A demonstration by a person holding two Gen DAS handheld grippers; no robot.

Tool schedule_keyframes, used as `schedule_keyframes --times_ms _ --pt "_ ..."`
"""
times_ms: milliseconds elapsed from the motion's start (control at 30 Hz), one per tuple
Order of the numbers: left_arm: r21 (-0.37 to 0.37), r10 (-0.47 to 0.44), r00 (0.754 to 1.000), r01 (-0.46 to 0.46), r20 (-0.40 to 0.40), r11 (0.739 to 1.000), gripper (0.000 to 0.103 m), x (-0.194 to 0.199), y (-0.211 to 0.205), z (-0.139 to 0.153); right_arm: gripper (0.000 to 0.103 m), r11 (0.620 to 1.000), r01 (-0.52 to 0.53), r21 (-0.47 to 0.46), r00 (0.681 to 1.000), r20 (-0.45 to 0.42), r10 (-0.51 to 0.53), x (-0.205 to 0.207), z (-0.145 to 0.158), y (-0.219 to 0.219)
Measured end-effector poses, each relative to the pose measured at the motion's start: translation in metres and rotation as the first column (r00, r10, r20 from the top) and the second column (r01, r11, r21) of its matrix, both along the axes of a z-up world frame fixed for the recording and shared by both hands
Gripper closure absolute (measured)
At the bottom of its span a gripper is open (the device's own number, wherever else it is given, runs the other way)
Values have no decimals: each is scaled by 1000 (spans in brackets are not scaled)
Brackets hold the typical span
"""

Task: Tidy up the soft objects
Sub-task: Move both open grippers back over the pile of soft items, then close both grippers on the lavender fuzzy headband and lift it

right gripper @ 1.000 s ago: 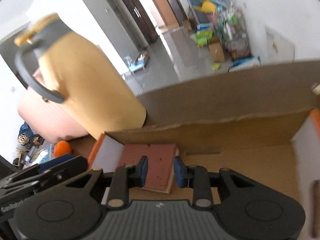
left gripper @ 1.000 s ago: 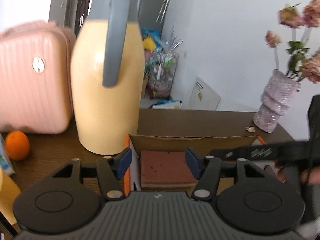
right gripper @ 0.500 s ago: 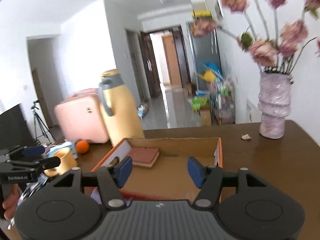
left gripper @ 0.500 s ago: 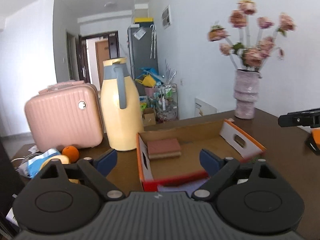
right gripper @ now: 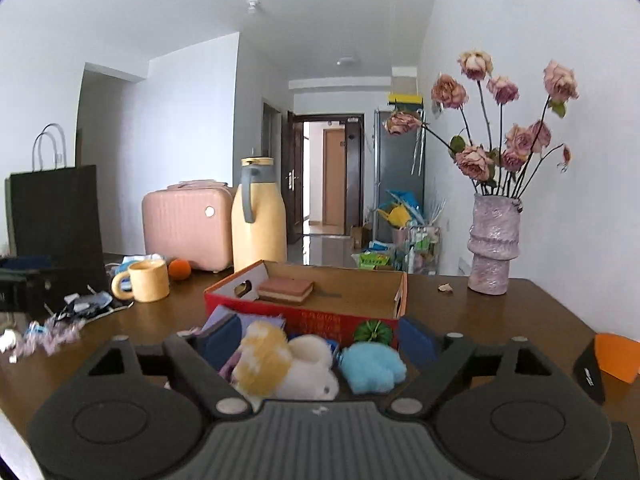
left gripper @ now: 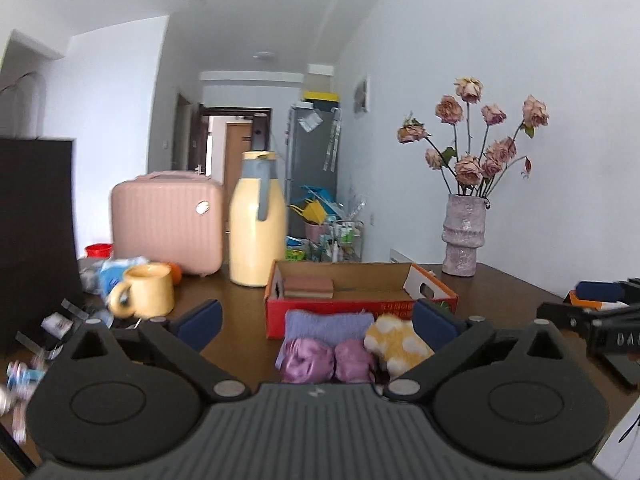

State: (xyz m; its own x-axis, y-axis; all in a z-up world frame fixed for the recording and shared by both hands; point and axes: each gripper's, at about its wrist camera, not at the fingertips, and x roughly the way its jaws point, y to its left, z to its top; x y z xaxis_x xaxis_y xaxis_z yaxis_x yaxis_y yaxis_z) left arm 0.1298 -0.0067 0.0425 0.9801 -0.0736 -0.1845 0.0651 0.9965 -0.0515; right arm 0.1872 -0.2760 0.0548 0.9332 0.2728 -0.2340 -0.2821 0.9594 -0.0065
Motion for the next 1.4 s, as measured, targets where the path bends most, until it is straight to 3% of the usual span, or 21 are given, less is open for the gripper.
schedule_keyframes --times_ms 167,367,500,833,1000,1133,1200,1333,1400 --pt "30 3 1000 -3 -11 1000 0 -38 5 -32 2 998 56 -42 995 80 -53 -59 -34 16" --pt "36 -8 995 12 -103 999 0 -63 14 -60 0 998 45 -33 999 1 -45 -104 -71 29" --pt "29 21 992 -18 -127 999 0 -64 20 -61 0 999 43 -25 996 -74 -45 -115 -84 37" --pt "31 11 983 -6 -183 1000 0 -39 23 -66 2 1000 17 14 986 -164 -14 -102 -90 40" --pt "43 -24 975 34 -219 998 0 -7 19 -72 16 998 28 64 978 -207 -14 -80 -93 33" --pt "103 21 975 2 -221 995 0 30 20 -69 20 994 -1 113 959 -281 33 -53 -100 38" --pt "96 34 974 -13 -225 995 0 47 25 -67 22 992 -23 121 951 -305 59 -37 -104 48" --pt "75 30 970 -12 -241 997 0 67 34 -65 24 996 -49 70 946 -316 69 -2 -108 82" --pt "82 26 969 -6 -244 997 0 71 36 -66 33 998 -56 20 950 -307 60 14 -110 101"
